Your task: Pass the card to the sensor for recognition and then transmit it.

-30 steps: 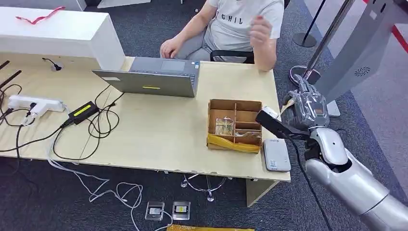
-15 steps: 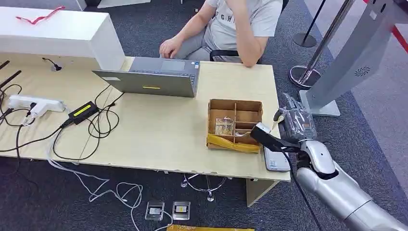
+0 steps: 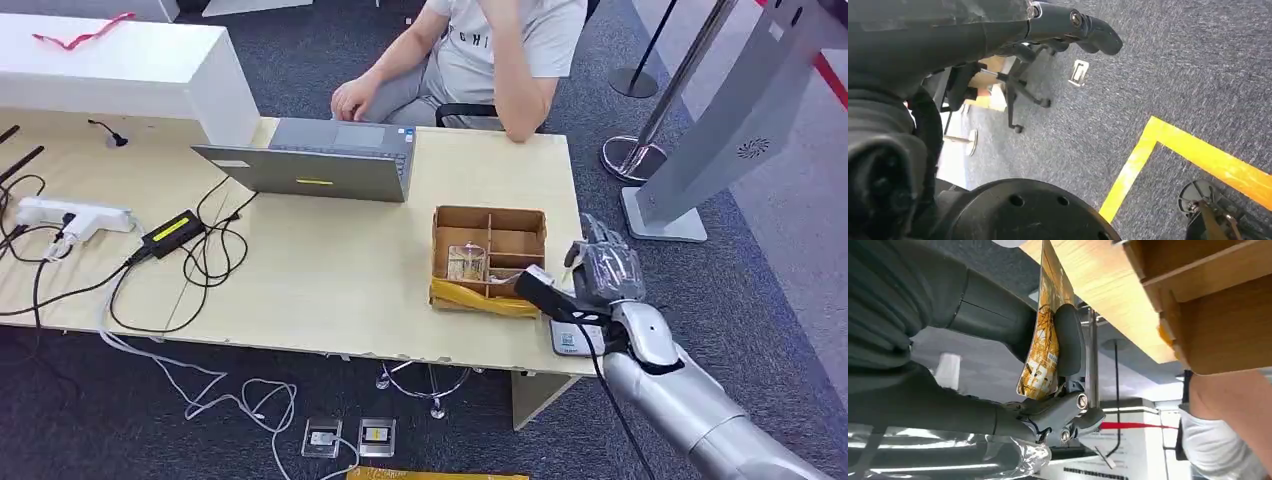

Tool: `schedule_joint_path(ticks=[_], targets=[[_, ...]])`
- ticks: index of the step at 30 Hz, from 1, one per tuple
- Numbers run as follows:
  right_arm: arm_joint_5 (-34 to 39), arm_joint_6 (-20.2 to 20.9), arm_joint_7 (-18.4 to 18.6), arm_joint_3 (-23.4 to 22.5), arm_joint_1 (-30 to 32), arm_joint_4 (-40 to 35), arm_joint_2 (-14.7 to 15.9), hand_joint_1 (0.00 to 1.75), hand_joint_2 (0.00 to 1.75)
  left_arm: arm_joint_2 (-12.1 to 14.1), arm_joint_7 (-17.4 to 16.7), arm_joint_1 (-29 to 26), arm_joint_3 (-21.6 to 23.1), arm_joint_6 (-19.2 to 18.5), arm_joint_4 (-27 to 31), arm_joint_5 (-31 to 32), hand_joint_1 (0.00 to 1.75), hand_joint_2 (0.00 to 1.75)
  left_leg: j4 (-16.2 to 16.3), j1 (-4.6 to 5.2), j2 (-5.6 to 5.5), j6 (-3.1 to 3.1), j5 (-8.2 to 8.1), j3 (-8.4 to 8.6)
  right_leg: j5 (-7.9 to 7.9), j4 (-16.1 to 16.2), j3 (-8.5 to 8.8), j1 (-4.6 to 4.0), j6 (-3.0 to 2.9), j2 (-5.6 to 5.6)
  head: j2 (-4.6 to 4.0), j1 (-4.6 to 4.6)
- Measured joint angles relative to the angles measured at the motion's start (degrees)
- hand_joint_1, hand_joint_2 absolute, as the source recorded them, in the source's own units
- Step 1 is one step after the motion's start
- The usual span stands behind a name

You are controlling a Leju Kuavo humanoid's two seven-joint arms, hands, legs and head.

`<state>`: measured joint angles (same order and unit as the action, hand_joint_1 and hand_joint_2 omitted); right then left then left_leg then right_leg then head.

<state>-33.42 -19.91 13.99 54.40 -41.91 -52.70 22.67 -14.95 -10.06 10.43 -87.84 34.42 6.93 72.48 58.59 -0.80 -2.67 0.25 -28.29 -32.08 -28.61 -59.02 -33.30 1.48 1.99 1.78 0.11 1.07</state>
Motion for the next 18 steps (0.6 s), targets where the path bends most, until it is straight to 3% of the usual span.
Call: schedule_joint_path(ticks=[18], targets=[[-0.52,-0.20,2.93,-2.41,3.60,1.55,2.93,1.75,1.75,0.20,2.63,-0.07,-0.04,-1.29,0.00,-0.46,0.00,0.00,0.00,0.00,0.06,0.00,0.00,0.00,0.00,0.00,-0.02,0.00,0.00,0.03,0.00,0.00]])
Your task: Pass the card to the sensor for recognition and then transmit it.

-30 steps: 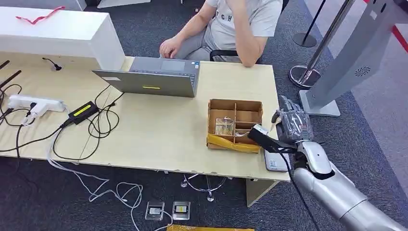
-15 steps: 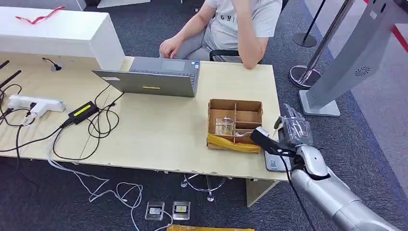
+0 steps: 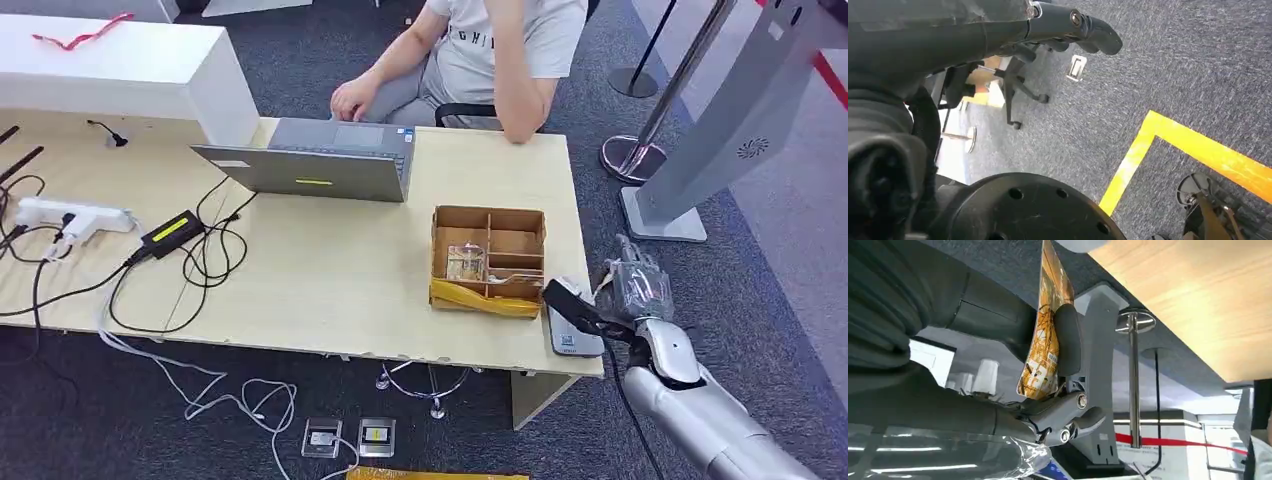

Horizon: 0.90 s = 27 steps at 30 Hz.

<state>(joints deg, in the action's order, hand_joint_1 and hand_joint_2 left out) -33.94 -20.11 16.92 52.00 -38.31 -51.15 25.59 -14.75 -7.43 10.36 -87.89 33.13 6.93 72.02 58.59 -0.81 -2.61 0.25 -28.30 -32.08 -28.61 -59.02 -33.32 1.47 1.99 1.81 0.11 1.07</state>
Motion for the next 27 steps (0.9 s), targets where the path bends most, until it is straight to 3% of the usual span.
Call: schedule_joint_path(ticks=[20,27], targets=[[-0.81,0.13,0.72,-0.57,6.28,-1.38,0.74,1.75,1.75,0.48,0.94,-0.52,0.02,-1.07,0.00,1.22,0.00,0.00,0.00,0.00,0.13,-0.02,-0.03,0.03,0.00,0.00,0.00,0.00,0.00,0.06,0.00,0.00],[1.09,0.37,-2.45,-0.59,6.31,-0.94,-0.11,1.75,1.75,0.46,0.09,-0.53,0.00,-0.59,-0.02,1.44,0.00,0.00,0.00,0.00,0.13,-0.02,-0.02,0.03,0.02,-0.01,0.00,0.00,0.00,0.06,0.00,0.00]])
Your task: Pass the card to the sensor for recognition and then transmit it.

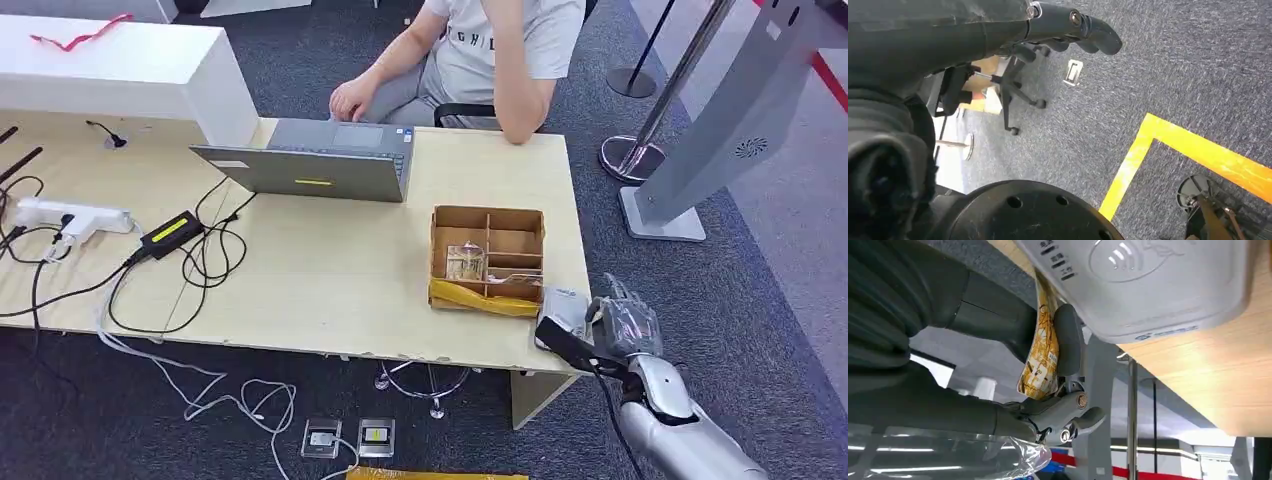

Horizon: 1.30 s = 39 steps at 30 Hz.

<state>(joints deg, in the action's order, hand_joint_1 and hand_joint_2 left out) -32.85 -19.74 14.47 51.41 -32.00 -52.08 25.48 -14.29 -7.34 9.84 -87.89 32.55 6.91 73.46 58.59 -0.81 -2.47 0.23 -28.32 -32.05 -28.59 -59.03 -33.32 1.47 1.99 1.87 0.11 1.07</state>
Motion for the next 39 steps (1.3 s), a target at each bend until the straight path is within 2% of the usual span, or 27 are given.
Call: schedule_joint_path(ticks=[6,13,20,27,33,39], targets=[[0.11,-2.10,-1.09,-0.04,-0.21,1.29,-1.09,1.75,1.75,0.00,0.02,0.00,0.00,-0.02,0.00,0.15,0.00,0.00,0.00,0.00,0.00,0.00,0.00,0.00,0.00,0.00,0.00,0.00,0.00,0.00,0.00,0.02],[-0.54,-2.49,2.01,-2.77,-3.47,-0.41,-0.20,1.75,1.75,0.04,0.81,-0.03,-0.02,-0.57,0.00,0.20,0.00,0.00,0.00,0.01,0.00,0.01,0.04,0.00,0.05,0.00,0.00,0.01,-0.02,0.05,0.02,0.02],[-6.10,1.09,6.84,-5.27,-7.80,-7.73,2.60,1.75,1.75,0.37,1.51,-0.22,-0.02,-1.95,0.00,1.46,0.00,0.00,0.01,0.01,0.00,0.01,0.04,0.01,0.05,0.00,-0.01,0.01,-0.02,0.09,0.02,0.00],[-7.47,4.08,7.72,-6.12,-10.87,-14.05,3.69,1.75,1.75,0.57,1.81,-0.30,0.00,-2.73,0.00,2.53,0.00,0.00,0.00,0.00,0.02,0.01,0.03,-0.01,0.05,-0.01,-0.01,0.00,-0.02,0.10,0.00,0.02],[-12.61,7.93,7.56,-4.70,-13.72,-15.28,1.56,1.75,1.75,0.68,1.79,-0.33,0.00,-3.23,0.00,4.22,0.00,0.00,0.00,0.00,0.02,-0.01,0.05,-0.03,0.05,-0.03,-0.01,0.00,-0.02,0.10,0.00,0.00],[-12.72,8.02,6.10,-2.82,-16.32,-14.84,-2.95,1.75,1.75,0.83,2.05,-0.33,0.00,-3.10,0.00,4.50,0.00,0.00,-0.01,-0.04,-0.02,-0.02,0.06,-0.05,0.04,-0.04,-0.03,-0.03,-0.03,0.07,0.00,0.02]])
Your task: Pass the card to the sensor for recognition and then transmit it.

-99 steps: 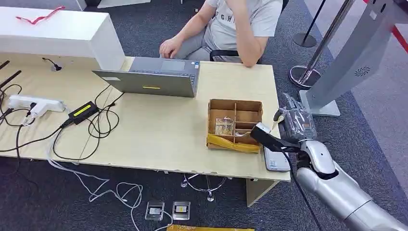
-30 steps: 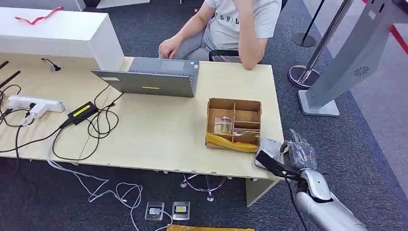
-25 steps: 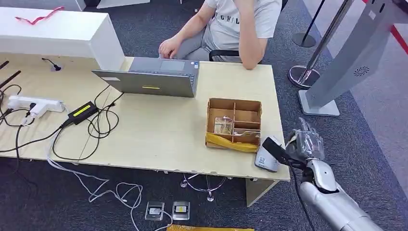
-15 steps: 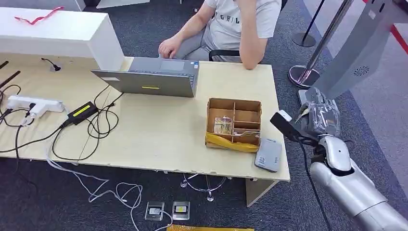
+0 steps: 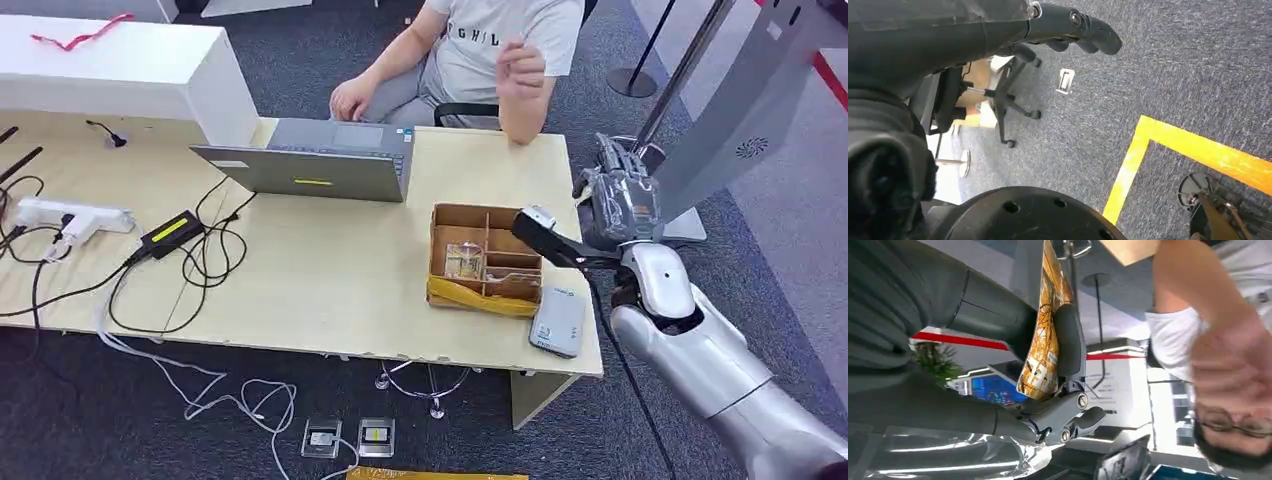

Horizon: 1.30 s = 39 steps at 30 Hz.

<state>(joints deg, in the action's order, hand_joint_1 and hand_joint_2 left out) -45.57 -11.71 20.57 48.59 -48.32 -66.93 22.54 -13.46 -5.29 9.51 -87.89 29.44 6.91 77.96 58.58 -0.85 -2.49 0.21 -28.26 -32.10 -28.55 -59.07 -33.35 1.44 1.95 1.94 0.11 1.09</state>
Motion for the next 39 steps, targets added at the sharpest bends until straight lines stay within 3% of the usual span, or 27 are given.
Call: schedule_joint_path(ticks=[11,19,20,21,22,28,39], targets=[[2.28,-2.45,-3.92,2.76,-1.59,5.05,-7.41,1.75,1.75,0.07,-2.71,-0.01,-0.02,0.00,-0.35,-0.61,0.00,0.00,0.00,0.00,0.00,0.00,0.00,-0.01,0.00,0.01,-0.01,0.00,0.00,0.01,0.00,0.00],[3.31,-2.93,-4.31,4.43,-2.57,10.08,-9.72,1.75,1.75,0.24,-2.62,-0.12,-0.15,-0.22,-0.85,-0.79,0.00,0.00,0.00,0.00,0.04,0.00,0.00,0.00,0.00,0.02,-0.04,0.00,0.00,0.03,0.00,0.00],[3.59,-2.97,-4.33,4.59,-2.57,10.69,-9.88,1.64,1.75,0.28,-2.16,-0.11,-0.20,-0.48,-0.87,-0.79,0.00,0.00,0.00,0.00,0.03,0.00,0.00,0.01,0.00,0.02,-0.05,0.00,0.00,0.02,0.02,0.00],[3.74,-3.08,-4.31,4.61,-2.48,10.88,-9.88,0.44,1.75,0.31,-1.42,-0.12,-0.24,-0.72,-0.87,-0.81,0.00,0.00,0.00,0.01,0.01,0.00,0.00,0.00,0.00,0.02,-0.06,0.01,0.00,0.01,0.02,0.02],[3.96,-3.28,-4.29,4.61,-2.44,10.95,-9.86,0.00,1.75,0.35,-0.78,-0.15,-0.24,-0.96,-0.87,-0.81,0.00,0.00,0.00,0.00,0.01,0.00,0.00,0.00,0.00,0.02,-0.06,0.00,0.00,0.02,0.00,0.00],[4.17,-4.55,-2.80,4.59,-1.67,11.39,-9.03,0.00,1.75,0.79,1.66,-0.26,-0.24,-2.08,-0.87,-1.05,0.00,0.00,0.00,0.01,0.05,-0.01,0.00,0.00,0.00,0.02,-0.09,0.00,0.00,0.06,0.00,0.02],[1.33,-6.86,-1.51,4.57,-1.03,11.93,-7.89,0.00,1.75,1.18,0.92,-0.51,-0.22,-3.17,-0.87,-1.31,0.00,0.00,0.00,0.00,0.09,-0.01,0.00,0.01,0.00,0.01,-0.10,0.00,-0.01,0.08,0.00,0.00]])
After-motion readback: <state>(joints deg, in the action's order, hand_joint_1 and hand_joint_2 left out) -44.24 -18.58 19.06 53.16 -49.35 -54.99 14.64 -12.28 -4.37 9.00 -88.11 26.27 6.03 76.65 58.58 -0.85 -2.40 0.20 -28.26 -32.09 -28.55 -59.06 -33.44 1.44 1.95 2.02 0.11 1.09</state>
